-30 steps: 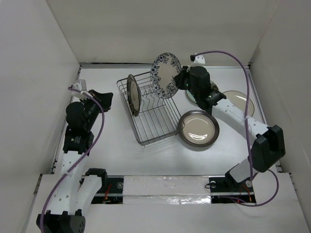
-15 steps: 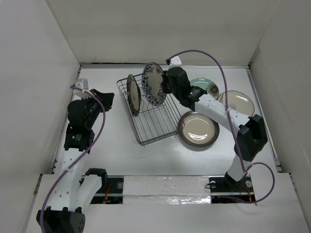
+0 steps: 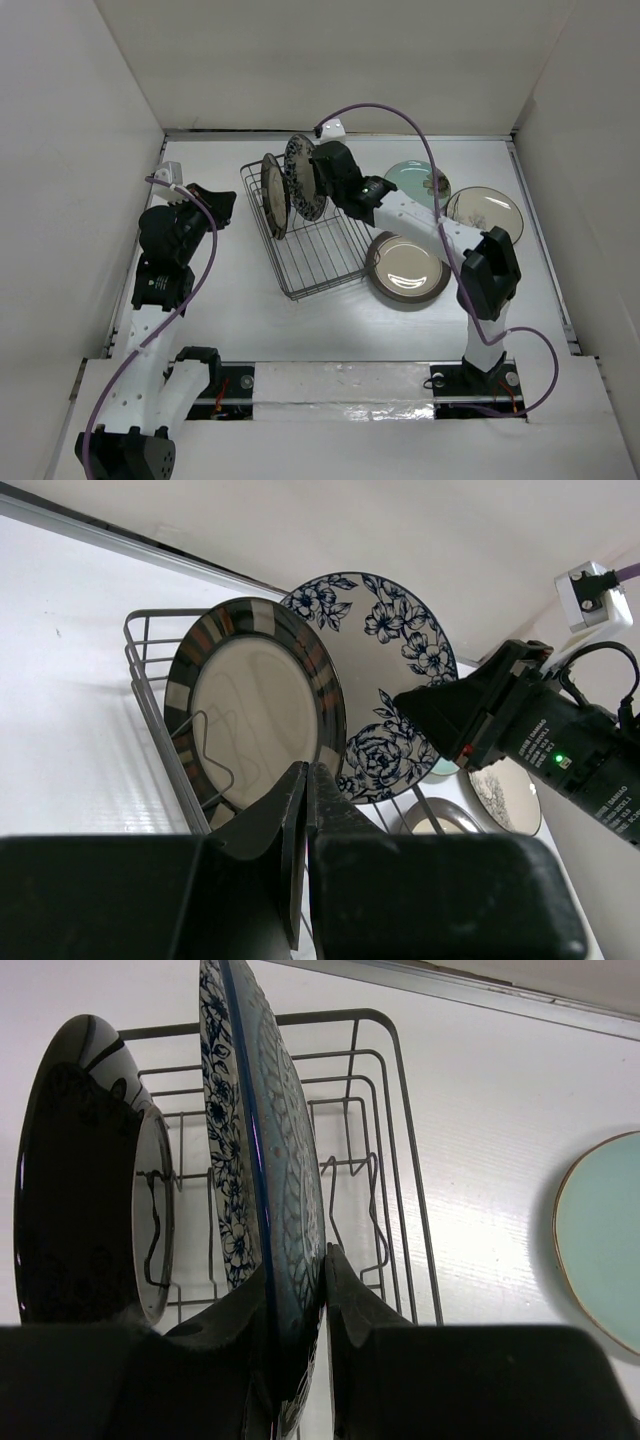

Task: Load the plates into the dish rack

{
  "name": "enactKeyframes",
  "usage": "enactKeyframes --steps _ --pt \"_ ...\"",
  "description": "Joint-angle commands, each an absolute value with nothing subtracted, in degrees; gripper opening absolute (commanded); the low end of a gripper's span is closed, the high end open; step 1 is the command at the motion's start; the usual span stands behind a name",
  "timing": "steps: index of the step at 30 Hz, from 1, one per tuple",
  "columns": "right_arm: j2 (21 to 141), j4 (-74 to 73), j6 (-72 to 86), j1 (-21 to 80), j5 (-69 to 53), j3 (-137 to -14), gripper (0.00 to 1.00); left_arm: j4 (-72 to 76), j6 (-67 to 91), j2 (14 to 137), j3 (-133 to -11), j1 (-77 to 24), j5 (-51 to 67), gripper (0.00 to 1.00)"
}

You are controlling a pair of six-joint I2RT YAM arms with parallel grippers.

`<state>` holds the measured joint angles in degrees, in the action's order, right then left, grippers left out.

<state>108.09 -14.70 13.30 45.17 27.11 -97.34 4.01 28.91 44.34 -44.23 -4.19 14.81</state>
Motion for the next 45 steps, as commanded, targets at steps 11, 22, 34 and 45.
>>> enactKeyframes --steps 11,22,34,45 --pt "112.0 -11.0 14.4 49.7 35.4 -105.1 0.00 5.5 27.8 43.3 -44.6 -4.5 14.2 0.00" --pt "113.6 -10.2 16.1 50.3 34.0 -105.4 0.11 6.2 28.1 44.1 -44.5 -4.5 15.6 0.00" --pt "109.0 -0.9 15.3 52.0 34.9 -98.3 0.41 5.6 27.8 44.3 -44.9 -4.5 14.8 0.00" --pt "106.4 -1.8 15.7 52.0 36.9 -97.7 0.41 5.5 27.9 43.3 -44.4 -4.5 14.8 0.00"
